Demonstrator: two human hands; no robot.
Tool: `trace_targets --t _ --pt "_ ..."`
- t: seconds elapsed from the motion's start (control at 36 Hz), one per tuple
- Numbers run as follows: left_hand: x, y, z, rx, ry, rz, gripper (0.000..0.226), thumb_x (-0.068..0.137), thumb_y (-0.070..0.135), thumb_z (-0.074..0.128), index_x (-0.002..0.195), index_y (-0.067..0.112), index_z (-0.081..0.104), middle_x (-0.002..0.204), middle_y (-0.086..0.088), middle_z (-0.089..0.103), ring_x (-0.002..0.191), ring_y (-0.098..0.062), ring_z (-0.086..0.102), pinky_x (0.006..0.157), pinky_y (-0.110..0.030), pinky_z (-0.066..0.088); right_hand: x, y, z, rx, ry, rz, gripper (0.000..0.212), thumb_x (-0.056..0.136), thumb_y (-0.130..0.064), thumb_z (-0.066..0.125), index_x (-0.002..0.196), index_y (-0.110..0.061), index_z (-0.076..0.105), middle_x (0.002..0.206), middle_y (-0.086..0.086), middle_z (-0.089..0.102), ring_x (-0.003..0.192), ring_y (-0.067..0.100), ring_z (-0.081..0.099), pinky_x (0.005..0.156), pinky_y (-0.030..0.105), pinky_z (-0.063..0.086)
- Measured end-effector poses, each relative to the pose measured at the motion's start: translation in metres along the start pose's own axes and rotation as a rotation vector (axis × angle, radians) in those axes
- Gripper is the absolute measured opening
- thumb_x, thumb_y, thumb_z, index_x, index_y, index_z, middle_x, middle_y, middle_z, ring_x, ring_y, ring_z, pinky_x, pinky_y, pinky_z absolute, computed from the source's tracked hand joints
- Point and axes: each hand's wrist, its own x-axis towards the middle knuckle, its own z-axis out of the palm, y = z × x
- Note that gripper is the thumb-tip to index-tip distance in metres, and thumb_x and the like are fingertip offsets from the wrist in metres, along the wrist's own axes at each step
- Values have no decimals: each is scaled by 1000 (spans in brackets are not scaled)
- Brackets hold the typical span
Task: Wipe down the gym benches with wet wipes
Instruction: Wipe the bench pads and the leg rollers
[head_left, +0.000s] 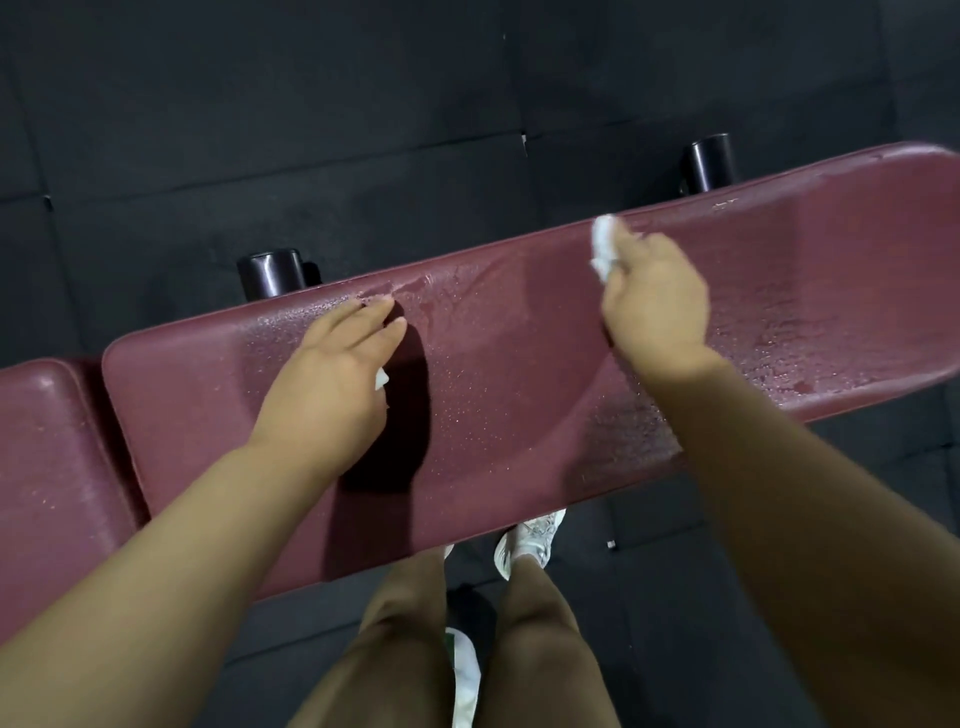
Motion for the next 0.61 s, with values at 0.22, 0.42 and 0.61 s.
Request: trace_targets --t 0.22,0.42,0.61 --pt "-35 0 18 -36 -90 -48 66 84 -6 50 144 17 33 155 11 11 145 -10 7 108 -20 19 -94 -80 53 25 -110 -315 47 76 -13 35 118 -12 55 74 1 58 53 21 59 41 23 34" --pt "-32 2 20 -31 -96 -89 64 85 -9 45 143 18 37 156 12 10 145 -10 7 105 -33 37 -70 -6 25 11 -128 -464 42 90 -30 38 127 -22 56 92 2 66 78 28 65 57 31 50" --pt "-32 7 26 4 -90 -125 69 84 -6 47 146 20 30 157 14 4 145 -9 1 112 -28 22 -82 -18 34 -8 -4 327 42 94 -18 41 135 -25 43 94 9 52 90 34 59 69 37 41"
